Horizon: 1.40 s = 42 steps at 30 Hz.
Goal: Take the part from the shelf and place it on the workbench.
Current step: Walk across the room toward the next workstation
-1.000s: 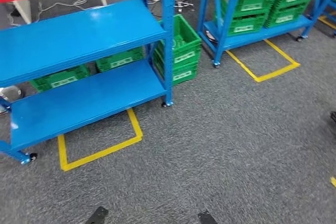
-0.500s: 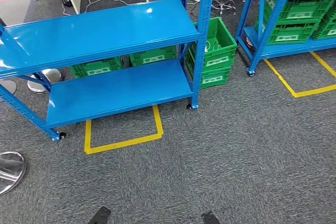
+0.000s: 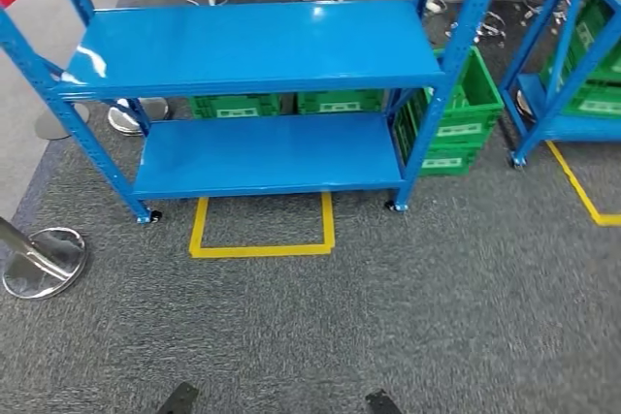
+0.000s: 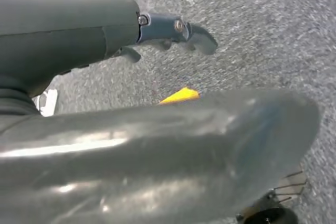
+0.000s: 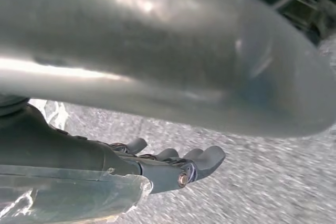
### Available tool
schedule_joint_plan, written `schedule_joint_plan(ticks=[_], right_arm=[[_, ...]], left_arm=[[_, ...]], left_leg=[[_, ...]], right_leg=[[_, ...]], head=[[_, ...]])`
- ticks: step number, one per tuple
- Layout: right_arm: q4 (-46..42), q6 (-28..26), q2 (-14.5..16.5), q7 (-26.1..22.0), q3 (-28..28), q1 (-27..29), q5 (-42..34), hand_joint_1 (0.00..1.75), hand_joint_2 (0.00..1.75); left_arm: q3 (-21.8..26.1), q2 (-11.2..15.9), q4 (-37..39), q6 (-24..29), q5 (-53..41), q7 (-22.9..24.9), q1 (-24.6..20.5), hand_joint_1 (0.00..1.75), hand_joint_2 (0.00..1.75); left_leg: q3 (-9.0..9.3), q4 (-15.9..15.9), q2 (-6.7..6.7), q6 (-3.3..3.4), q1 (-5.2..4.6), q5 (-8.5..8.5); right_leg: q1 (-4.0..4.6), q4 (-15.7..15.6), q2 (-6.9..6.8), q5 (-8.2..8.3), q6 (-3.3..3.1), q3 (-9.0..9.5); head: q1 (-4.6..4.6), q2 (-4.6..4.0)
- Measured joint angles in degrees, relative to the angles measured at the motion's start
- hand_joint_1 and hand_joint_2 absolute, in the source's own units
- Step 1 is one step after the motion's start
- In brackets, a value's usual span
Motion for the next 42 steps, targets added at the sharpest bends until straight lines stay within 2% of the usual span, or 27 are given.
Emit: schedule_joint_plan(ticks=[1,2,3,4,5,6,8,9,10,11,12,15,16,18,19,22,23,24,42], right_arm=[[0.0,-0.1,0.0,-0.2,0.0,0.1,-0.3,0.0,0.0],[0.0,-0.2,0.0,-0.3,0.0,0.2,-0.5,0.0,0.0],[0.0,-0.2,0.0,-0.3,0.0,0.3,-0.6,0.0,0.0],[0.0,-0.2,0.0,-0.3,0.0,0.4,-0.7,0.0,0.0],[0.0,-0.3,0.0,-0.3,0.0,0.5,-0.7,0.0,0.0],[0.0,-0.3,0.0,-0.3,0.0,0.5,-0.7,0.0,0.0],[0.0,-0.3,0.0,-0.3,0.0,0.3,-0.7,0.0,0.0],[0.0,-0.3,0.0,-0.3,0.0,0.2,-0.7,0.0,0.0],[0.0,-0.3,0.0,-0.3,0.0,0.2,-0.7,0.0,0.0],[0.0,-0.3,0.1,-0.3,0.0,0.2,-0.7,0.0,0.0],[0.0,-0.4,0.1,-0.3,0.0,0.2,-0.7,0.0,0.0],[0.0,-0.4,0.1,-0.3,0.0,0.3,-0.7,0.0,0.0],[0.0,-0.4,0.1,-0.3,0.0,0.2,-0.7,0.0,0.0],[0.0,-0.4,0.1,-0.3,0.0,0.2,-0.7,0.0,0.0],[0.0,-0.4,0.1,-0.3,0.0,0.2,-0.7,0.0,0.0],[0.0,-0.6,0.1,-0.3,0.0,0.1,-0.7,0.0,0.0],[0.0,-0.7,0.1,-0.3,0.0,0.1,-0.7,0.0,0.0],[0.0,-0.8,0.1,-0.3,0.0,0.1,-0.7,0.0,0.0],[0.0,-1.1,0.1,0.1,0.0,0.5,-0.7,0.0,0.0]], left_arm=[[0.0,0.0,0.0,0.0,0.0,0.0,-0.1,0.0,0.0],[0.0,-0.1,0.0,0.1,0.0,0.0,-0.2,0.0,0.0],[0.1,-0.1,0.0,0.1,0.0,0.0,-0.2,0.0,0.0],[0.1,-0.1,0.0,0.1,0.0,0.0,-0.1,0.0,0.0],[0.1,-0.1,0.0,0.0,0.0,0.0,0.0,0.0,0.0],[0.2,-0.1,0.0,0.0,0.0,0.0,0.0,0.0,0.0],[0.3,-0.2,0.0,-0.1,0.0,-0.1,0.0,0.0,0.0],[0.3,-0.2,0.0,-0.1,0.0,-0.1,0.0,0.0,0.0],[0.3,-0.2,0.0,-0.1,0.0,-0.1,0.0,0.0,0.0],[0.3,-0.1,0.0,-0.1,0.0,-0.1,0.0,0.0,0.0],[0.3,-0.1,0.0,-0.1,0.0,-0.1,0.0,0.0,0.0],[0.5,0.0,0.0,-0.1,0.0,-0.1,0.0,0.0,0.0],[0.6,0.0,0.0,-0.1,0.0,-0.1,0.0,0.0,0.0],[0.8,0.0,0.0,-0.1,0.0,-0.1,0.0,0.0,0.0],[0.9,0.0,0.0,-0.1,0.0,-0.1,0.0,0.0,0.0],[1.1,-0.1,0.0,-0.1,0.0,-0.1,0.0,0.0,0.0],[1.2,-0.1,0.0,-0.1,0.0,-0.1,0.0,0.0,0.0],[1.3,-0.1,0.0,-0.1,-0.1,-0.1,0.0,0.0,0.0],[1.8,-0.1,0.0,-1.0,-0.3,-1.1,0.5,0.0,0.0]], left_leg=[[-0.01,0.0,-0.48,0.23,0.06,0.03],[-0.02,0.0,-0.98,0.4,0.07,0.02],[-0.01,0.0,-1.45,0.47,0.06,0.02],[0.02,0.0,-1.87,0.5,0.05,-0.01],[0.09,0.0,-2.23,0.49,0.07,-0.02],[0.18,0.0,-2.55,0.42,0.11,-0.05],[0.28,0.3,-3.07,-0.01,0.1,-0.22],[0.23,0.4,-3.24,-0.34,0.03,-0.3],[0.15,0.5,-3.34,-0.68,-0.05,-0.3],[0.05,0.5,-3.38,-0.85,-0.14,-0.29],[-0.02,0.4,-3.4,-0.44,-0.14,-0.15],[-0.05,0.2,-3.38,1.41,-0.18,0.22],[-0.02,0.1,-3.38,1.47,-0.18,0.31],[0.05,-0.2,-3.38,1.18,-0.12,0.47],[0.07,-0.3,-3.38,0.79,-0.07,0.54],[0.16,-0.6,-3.38,-1.31,0.22,0.61],[0.17,-0.6,-3.38,-1.77,0.29,0.61],[0.17,-0.7,-3.38,-1.96,0.32,0.6],[0.11,-0.6,-3.38,-1.88,0.1,0.53]], right_leg=[[-0.1,3.3,1.7,-1.74,0.19,-1.55],[-0.15,7.3,2.71,-3.56,0.29,-3.47],[-0.15,10.8,3.14,-4.79,0.34,-5.3],[-0.14,12.8,3.32,-5.04,0.38,-6.54],[-0.18,12.5,3.38,-4.08,0.38,-6.76],[-0.26,10.1,3.39,-2.14,0.38,-5.92],[-0.5,2.4,3.67,1.86,0.44,-2.65],[-0.58,-0.4,3.91,2.9,0.26,-1.36],[-0.59,-1.9,4.14,3.24,0.01,-0.71],[-0.56,-2.4,4.32,3.18,-0.3,-0.6],[-0.54,-2.5,4.35,3.36,-0.6,-0.64],[-0.47,-2.6,4.38,3.6,-0.89,-0.79],[-0.41,-2.6,4.38,3.62,-1.02,-0.8],[-0.27,-2.5,4.36,3.63,-1.26,-0.84],[-0.2,-2.5,4.36,3.63,-1.36,-0.87],[-0.01,-2.5,4.35,3.61,-1.55,-0.94],[0.03,-2.5,4.35,3.61,-1.57,-0.95],[0.05,-2.5,4.34,3.61,-1.59,-0.95],[-0.19,-2.9,4.34,3.81,-1.4,-0.76]], head=[[0.2,0.0],[0.35,0.0],[0.43,0.0],[0.47,0.0],[0.49,0.0],[0.49,0.0],[0.56,0.0],[0.59,0.0],[0.59,0.0],[0.59,0.0],[0.54,0.0],[0.51,0.0],[0.52,0.0],[0.54,0.0],[0.53,0.0],[0.55,0.0],[0.57,0.0],[0.57,0.0],[0.58,0.0]])
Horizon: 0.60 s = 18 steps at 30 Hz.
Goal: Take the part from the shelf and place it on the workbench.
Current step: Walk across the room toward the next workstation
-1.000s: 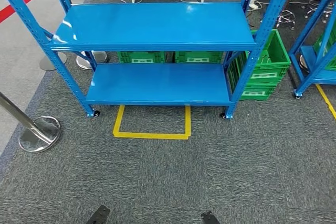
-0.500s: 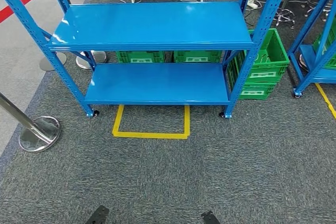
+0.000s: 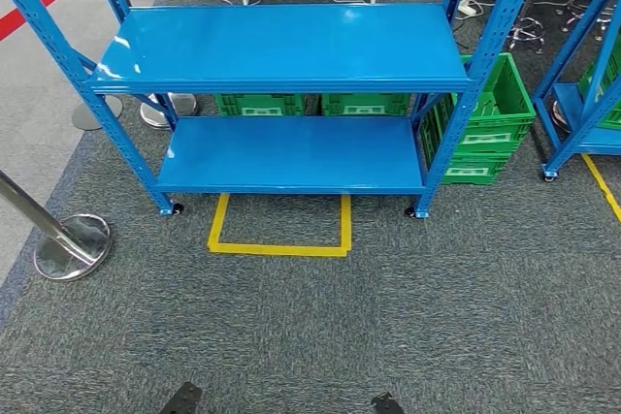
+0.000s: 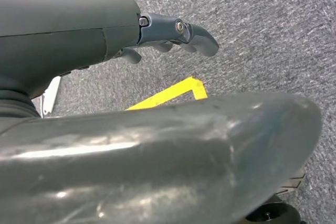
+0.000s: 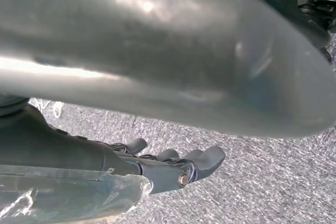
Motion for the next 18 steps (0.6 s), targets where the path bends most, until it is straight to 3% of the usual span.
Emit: schedule_joint_plan(ticks=[2,6,12,16,18], right_arm=[[0.0,0.0,0.0,0.0,-0.1,0.0,-0.4,0.0,0.0],[0.0,-0.2,0.0,0.0,-0.5,0.2,-1.3,0.0,0.0],[0.0,-0.1,0.0,-0.9,-1.2,0.2,-2.5,0.0,0.0],[0.0,0.5,-0.1,-1.6,-2.3,0.2,-4.1,0.0,0.0],[0.0,1.0,-0.1,-2.2,-3.0,0.2,-5.0,0.0,0.0]], left_arm=[[0.3,0.0,0.0,-0.9,0.3,-0.5,0.1,0.0,0.0],[1.1,-0.4,0.0,-1.9,0.8,-1.0,0.2,0.0,1.75],[1.3,-0.6,0.0,-1.1,-0.6,-0.9,0.6,0.0,1.75],[1.3,-0.7,0.0,-0.1,-0.9,-0.5,0.7,0.0,0.0],[1.3,-0.7,0.0,0.9,-1.0,-0.2,0.7,0.0,0.87]], left_leg=[[0.0,0.0,0.0,0.01,0.0,0.0],[0.0,0.0,0.0,0.01,0.0,-0.01],[0.0,0.0,0.0,0.02,0.0,-0.01],[0.0,0.0,0.0,0.02,0.0,-0.01],[0.0,0.0,0.0,0.02,0.0,-0.01]], right_leg=[[0.0,0.0,0.0,0.0,0.0,0.0],[0.0,0.0,0.0,0.0,0.0,-0.01],[0.0,0.0,0.0,0.0,0.0,-0.01],[0.0,0.0,0.0,0.0,0.0,0.0],[0.0,0.0,0.0,0.0,0.0,0.0]], head=[[0.0,0.0],[0.0,0.0],[0.01,0.0],[0.01,0.0],[0.01,0.0]])
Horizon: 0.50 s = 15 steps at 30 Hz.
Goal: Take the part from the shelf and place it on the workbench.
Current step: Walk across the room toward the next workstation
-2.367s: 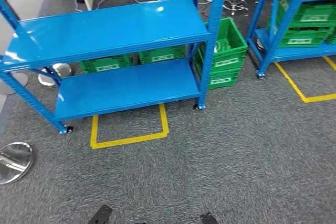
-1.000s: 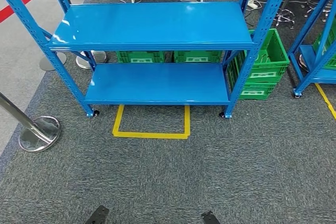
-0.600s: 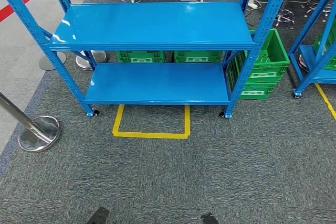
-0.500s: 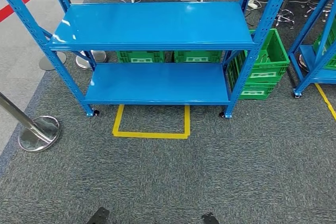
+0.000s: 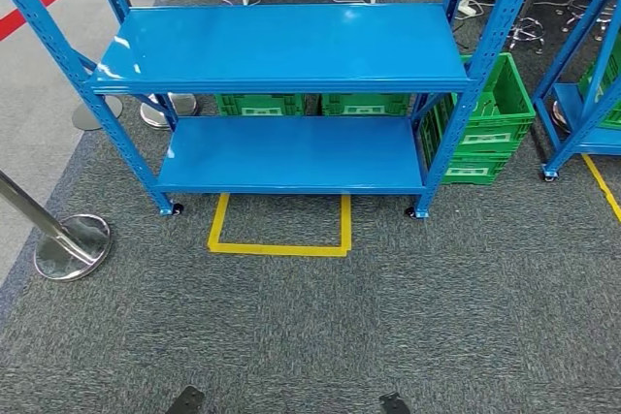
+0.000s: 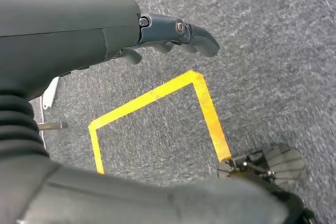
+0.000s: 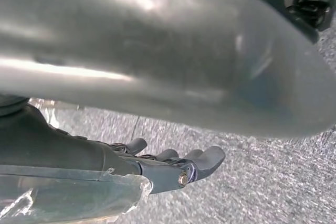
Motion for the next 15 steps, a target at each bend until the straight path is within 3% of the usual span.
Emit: schedule_joint_plan(ticks=[2,3,7,15], right_arm=[[0.0,0.4,0.0,-0.4,-0.7,0.0,-0.7,0.0,0.0],[0.0,0.5,0.0,-0.6,-1.0,0.0,-1.1,0.0,0.0],[0.0,1.1,0.0,-1.5,-2.2,0.0,-2.2,0.0,0.0],[0.0,2.0,0.0,-4.2,-3.3,0.0,-3.1,0.0,0.0]], left_arm=[[0.0,-0.1,0.0,1.4,-0.2,0.7,0.1,0.0,1.75],[0.0,-0.1,0.0,1.9,-0.3,1.3,0.1,0.0,1.75],[0.6,-0.2,0.0,2.5,0.2,3.9,0.2,0.0,0.0],[2.9,-0.5,0.0,1.7,1.8,2.5,0.6,0.0,0.0]], left_leg=[[0.0,0.0,0.0,0.0,0.0,0.0],[0.0,0.0,0.0,0.0,0.0,0.0],[0.0,0.0,0.0,0.0,0.0,0.0],[0.0,0.0,0.0,0.01,0.0,-0.01]], right_leg=[[0.0,0.0,0.0,0.0,0.0,0.0],[0.0,0.0,0.0,0.0,0.0,0.0],[0.0,0.0,0.0,0.0,0.0,0.0],[0.0,0.0,0.0,0.0,0.0,0.0]], head=[[-0.01,0.0],[0.0,0.0],[-0.01,0.0],[-0.01,0.0]])
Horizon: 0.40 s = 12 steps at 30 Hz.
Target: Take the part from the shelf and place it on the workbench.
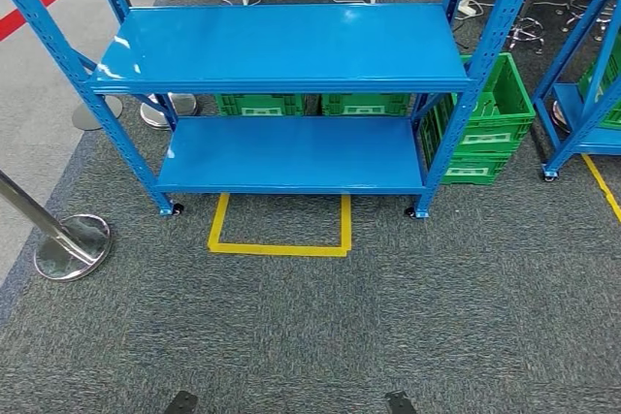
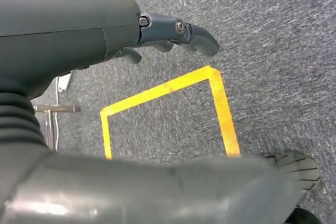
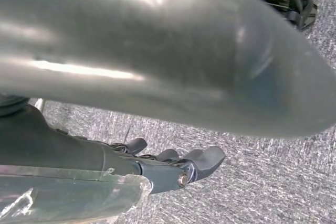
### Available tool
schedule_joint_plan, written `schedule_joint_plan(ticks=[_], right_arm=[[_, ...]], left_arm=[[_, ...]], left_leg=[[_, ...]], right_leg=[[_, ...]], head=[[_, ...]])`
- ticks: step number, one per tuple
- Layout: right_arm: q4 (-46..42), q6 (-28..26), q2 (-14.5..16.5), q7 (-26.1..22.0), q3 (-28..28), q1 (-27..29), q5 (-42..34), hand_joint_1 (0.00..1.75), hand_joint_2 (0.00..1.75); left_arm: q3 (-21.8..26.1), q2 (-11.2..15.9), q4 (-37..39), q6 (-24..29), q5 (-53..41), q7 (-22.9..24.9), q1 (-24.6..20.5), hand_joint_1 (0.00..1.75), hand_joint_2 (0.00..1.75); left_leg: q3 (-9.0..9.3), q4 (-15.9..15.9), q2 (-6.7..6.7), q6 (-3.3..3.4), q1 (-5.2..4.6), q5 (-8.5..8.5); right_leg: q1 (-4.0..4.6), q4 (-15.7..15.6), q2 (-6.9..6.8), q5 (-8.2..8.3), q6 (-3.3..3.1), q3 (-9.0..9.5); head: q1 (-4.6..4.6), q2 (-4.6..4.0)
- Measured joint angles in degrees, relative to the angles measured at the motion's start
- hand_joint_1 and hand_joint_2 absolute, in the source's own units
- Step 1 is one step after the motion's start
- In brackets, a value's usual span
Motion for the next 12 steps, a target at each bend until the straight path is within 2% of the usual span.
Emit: schedule_joint_plan(ticks=[6,9,11,12], right_arm=[[0.0,-1.3,0.0,-3.5,-0.5,0.1,-1.1,0.0,0.0],[0.0,-1.3,0.0,-3.8,-1.1,0.2,-2.0,0.0,0.0],[0.0,-1.1,0.0,-3.5,-1.4,0.3,-2.2,0.0,0.0],[0.0,-1.0,0.0,-3.4,-1.5,0.3,-2.2,0.0,0.0]], left_arm=[[1.1,-0.4,0.0,3.8,-0.3,-3.1,0.3,0.0,0.0],[1.1,-0.6,0.0,4.6,-0.8,-5.1,0.4,0.0,0.0],[1.1,-0.7,0.0,4.2,-1.3,-5.7,0.4,0.0,0.87],[1.1,-0.7,0.0,4.1,-1.4,-5.8,0.4,0.0,1.16]], left_leg=[[0.0,0.0,0.0,0.0,-0.01,0.0],[0.0,0.0,0.0,0.01,-0.01,0.0],[0.0,0.0,0.0,0.01,-0.02,-0.01],[0.0,0.0,0.0,0.01,-0.02,-0.01]], right_leg=[[-0.01,0.0,0.0,0.0,0.0,0.0],[-0.01,0.0,0.0,0.0,0.0,0.0],[-0.01,0.0,0.0,0.0,0.0,-0.01],[-0.01,0.0,0.0,0.0,0.0,-0.01]], head=[[0.01,0.0],[0.01,0.0],[0.01,0.0],[0.0,0.0]])
